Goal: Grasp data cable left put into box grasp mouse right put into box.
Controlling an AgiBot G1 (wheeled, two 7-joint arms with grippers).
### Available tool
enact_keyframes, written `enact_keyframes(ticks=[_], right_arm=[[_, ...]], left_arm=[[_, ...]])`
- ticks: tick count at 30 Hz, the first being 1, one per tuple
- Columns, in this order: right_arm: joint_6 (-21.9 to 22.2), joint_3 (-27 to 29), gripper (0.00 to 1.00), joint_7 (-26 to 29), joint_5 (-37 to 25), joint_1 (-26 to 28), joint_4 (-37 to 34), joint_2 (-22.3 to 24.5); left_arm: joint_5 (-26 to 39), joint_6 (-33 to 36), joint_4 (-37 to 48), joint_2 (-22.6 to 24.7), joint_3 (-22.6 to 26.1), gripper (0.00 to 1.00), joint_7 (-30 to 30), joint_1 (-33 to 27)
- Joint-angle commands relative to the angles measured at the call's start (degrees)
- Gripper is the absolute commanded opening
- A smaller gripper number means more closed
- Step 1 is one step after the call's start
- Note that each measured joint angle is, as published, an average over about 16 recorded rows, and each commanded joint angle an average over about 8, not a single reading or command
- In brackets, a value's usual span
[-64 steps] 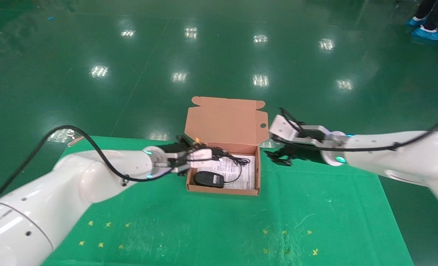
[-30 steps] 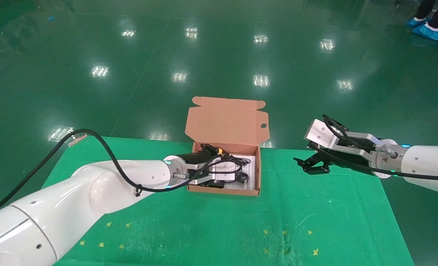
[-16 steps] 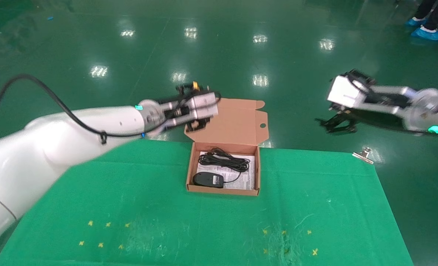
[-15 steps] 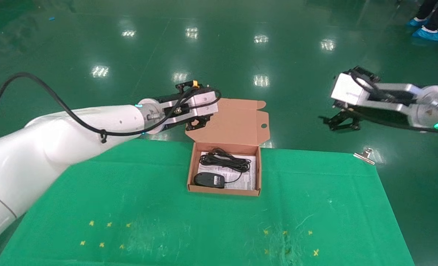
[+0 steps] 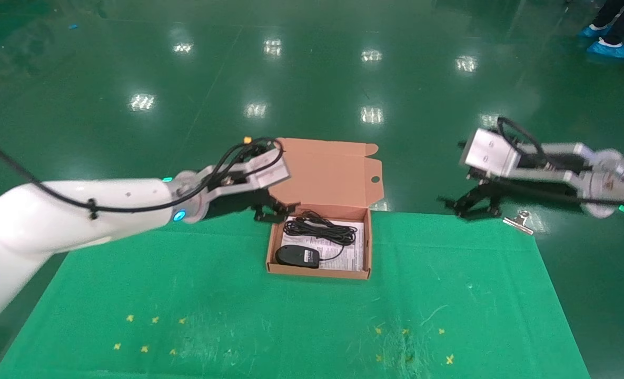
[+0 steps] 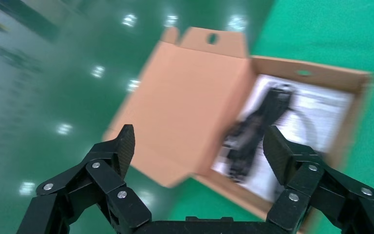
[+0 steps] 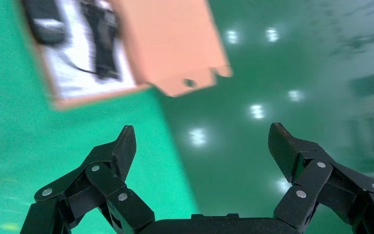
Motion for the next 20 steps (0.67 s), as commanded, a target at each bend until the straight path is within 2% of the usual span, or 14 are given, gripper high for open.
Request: enact_keyframes(ticks=[1,17,20], right_arm=[[-1.54,1.54,1.00,-0.33,1.91,-1.24,0.25,0.18],[-13.98,13.97,1.00,-2.99,17.27,-11.25,2.30,1.65],[-15.14,15.13,1.00,-3.24,18.70,-12.18,2.49,1.79]], left_arm=[[-1.91,2.10,-1.05,-1.28,-1.68,1.00,-0.04,1.08],[-17.31,19.06,-9.52,-11.61,-15.21,1.00,-0.37,9.78],[-18.76,20.65,-10.31,-12.58,-16.47,1.00,-0.40,10.60]])
